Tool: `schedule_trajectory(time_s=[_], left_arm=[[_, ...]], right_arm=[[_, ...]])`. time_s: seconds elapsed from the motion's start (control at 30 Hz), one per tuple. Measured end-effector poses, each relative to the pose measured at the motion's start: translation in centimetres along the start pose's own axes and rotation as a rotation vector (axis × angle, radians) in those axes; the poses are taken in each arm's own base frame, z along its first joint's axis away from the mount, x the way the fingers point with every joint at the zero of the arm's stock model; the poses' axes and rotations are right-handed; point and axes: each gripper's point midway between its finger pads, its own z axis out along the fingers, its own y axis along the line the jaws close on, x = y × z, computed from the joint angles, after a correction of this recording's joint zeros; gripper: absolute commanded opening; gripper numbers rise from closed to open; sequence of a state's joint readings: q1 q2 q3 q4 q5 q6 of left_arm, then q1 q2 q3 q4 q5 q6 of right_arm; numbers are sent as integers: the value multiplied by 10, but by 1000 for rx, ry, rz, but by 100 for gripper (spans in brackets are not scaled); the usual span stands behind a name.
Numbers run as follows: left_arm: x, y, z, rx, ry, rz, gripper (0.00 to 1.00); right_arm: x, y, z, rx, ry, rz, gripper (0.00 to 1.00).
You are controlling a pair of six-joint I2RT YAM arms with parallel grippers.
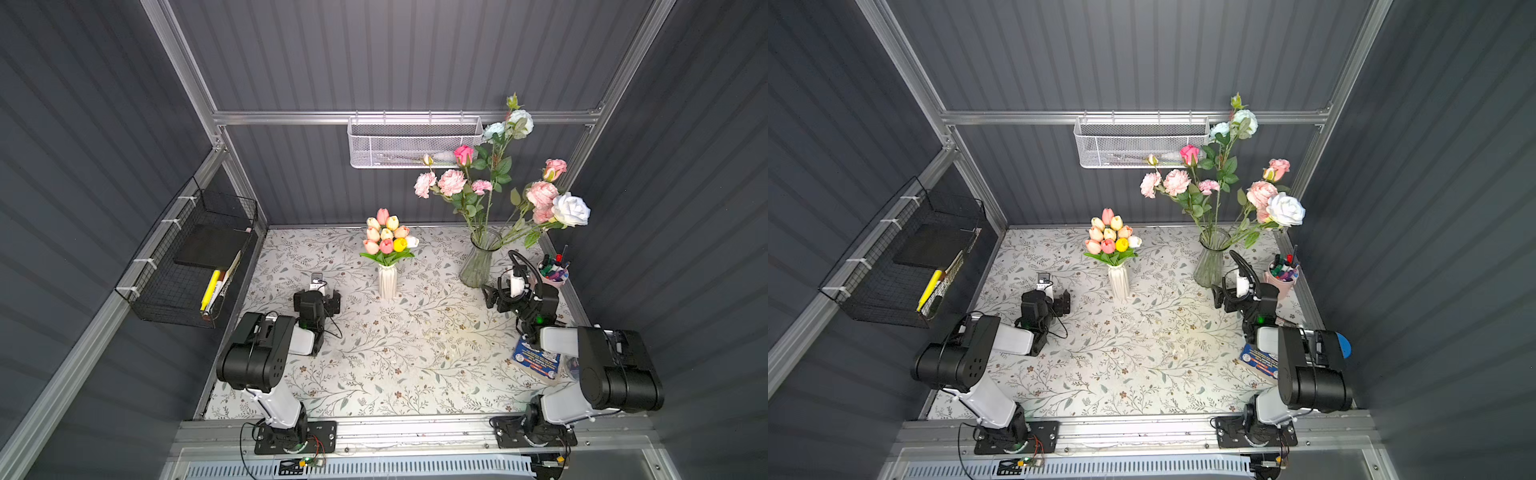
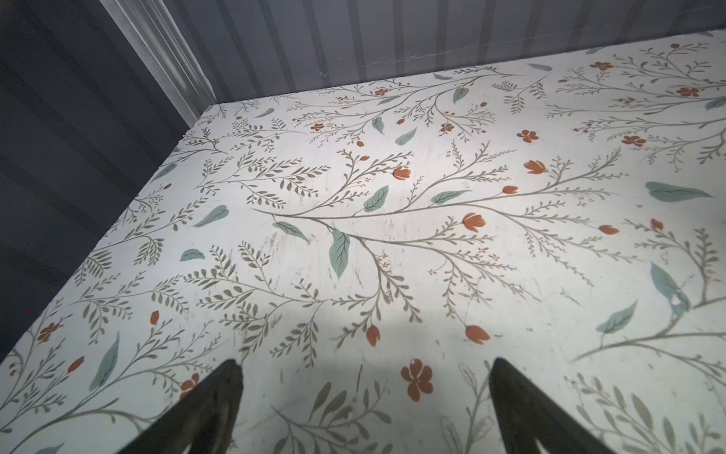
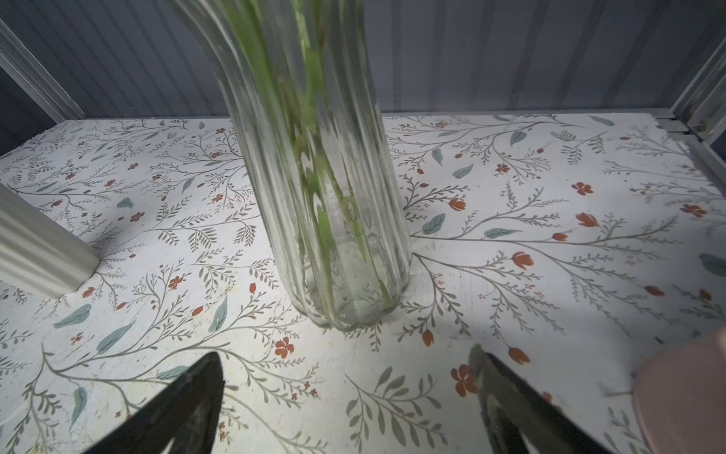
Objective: Pick out pink flowers from the vase
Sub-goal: Pick up the flower from the vase.
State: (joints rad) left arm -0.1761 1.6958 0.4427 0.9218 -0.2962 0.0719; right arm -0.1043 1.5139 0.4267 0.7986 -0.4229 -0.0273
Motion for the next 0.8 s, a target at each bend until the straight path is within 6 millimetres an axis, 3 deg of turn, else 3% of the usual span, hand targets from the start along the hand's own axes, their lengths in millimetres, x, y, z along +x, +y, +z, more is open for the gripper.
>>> schedule_trajectory(time_s=[0.8], left_arm=[[4, 4, 0, 2, 10, -7, 100]], right_arm=[[0, 0, 0, 0, 0, 0, 99]])
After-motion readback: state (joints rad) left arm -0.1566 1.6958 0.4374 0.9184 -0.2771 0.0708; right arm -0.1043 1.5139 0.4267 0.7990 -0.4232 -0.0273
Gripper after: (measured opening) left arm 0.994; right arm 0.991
